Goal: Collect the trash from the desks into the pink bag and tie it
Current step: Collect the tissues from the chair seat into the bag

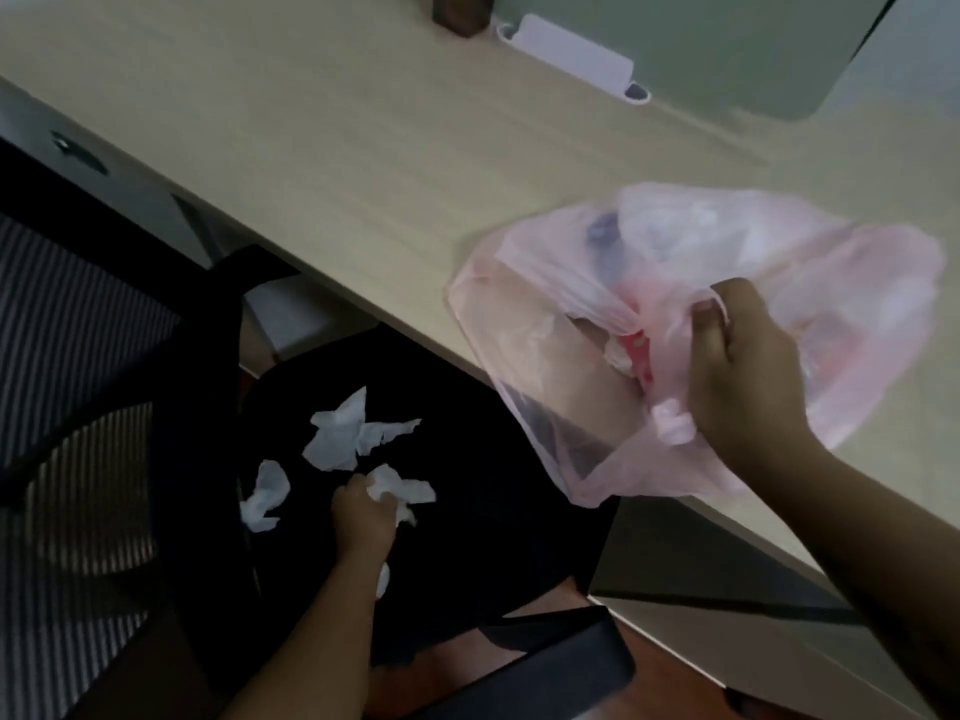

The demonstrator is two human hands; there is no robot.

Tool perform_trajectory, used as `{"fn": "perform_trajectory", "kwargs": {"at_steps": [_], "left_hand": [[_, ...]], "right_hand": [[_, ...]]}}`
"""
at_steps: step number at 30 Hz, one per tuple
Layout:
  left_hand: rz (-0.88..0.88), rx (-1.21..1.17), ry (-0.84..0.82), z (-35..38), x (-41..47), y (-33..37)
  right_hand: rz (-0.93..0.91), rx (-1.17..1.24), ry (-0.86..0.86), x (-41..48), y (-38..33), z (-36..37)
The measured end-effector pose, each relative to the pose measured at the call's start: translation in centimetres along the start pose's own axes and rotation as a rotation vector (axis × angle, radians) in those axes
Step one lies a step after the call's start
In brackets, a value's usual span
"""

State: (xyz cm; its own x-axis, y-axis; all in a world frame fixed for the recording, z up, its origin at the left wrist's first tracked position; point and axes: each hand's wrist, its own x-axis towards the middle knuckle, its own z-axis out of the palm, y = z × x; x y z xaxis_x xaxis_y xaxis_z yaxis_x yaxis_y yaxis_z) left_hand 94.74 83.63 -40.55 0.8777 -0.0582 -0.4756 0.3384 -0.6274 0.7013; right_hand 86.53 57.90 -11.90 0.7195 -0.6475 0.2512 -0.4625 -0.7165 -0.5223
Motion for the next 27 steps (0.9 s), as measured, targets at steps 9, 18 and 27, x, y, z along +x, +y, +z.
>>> {"fn": "perform_trajectory", "kwargs": {"at_steps": [9, 18, 27], "left_hand": [[0.263, -0.597, 0.120, -6.3, -10.3, 22.2], [0.057, -0.659, -0.675, -1.9, -14.7, 34.8], [0.315, -0.552, -0.488, -4.6, -9.4, 30.8]], "right_hand": [[0.143, 0.187, 0.011, 1.5, -2.7, -3.7], [0.113, 0.281, 0.048, 3.4, -5.8, -8.1], [0.148, 0.315, 0.038, 4.2, -4.6, -9.2]]}}
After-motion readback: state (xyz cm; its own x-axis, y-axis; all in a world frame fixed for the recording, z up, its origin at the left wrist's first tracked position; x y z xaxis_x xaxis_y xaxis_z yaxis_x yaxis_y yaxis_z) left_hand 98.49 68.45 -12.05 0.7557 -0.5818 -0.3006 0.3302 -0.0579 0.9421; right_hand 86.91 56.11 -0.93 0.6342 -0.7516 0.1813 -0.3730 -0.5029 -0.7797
